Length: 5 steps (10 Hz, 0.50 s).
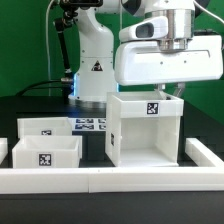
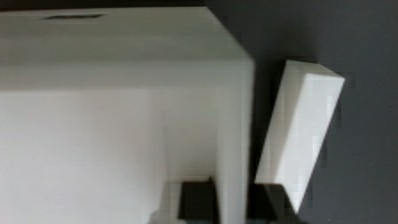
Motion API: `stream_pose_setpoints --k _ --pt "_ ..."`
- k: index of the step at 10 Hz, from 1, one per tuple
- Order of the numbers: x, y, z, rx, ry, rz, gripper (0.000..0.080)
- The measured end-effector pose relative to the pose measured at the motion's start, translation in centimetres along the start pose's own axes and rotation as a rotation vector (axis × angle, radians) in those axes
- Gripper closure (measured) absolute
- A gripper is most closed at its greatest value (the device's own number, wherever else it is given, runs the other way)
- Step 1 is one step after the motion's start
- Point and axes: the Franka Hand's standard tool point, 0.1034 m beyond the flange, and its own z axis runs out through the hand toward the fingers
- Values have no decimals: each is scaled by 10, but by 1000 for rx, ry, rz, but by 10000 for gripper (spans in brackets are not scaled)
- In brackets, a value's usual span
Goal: Assemble drawer
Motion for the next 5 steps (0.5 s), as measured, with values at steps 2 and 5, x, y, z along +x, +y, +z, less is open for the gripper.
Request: stream_pose_setpoints --k 2,5 --pt "0 0 0 0 0 0 762" --pt "8 -1 0 2 10 -1 762"
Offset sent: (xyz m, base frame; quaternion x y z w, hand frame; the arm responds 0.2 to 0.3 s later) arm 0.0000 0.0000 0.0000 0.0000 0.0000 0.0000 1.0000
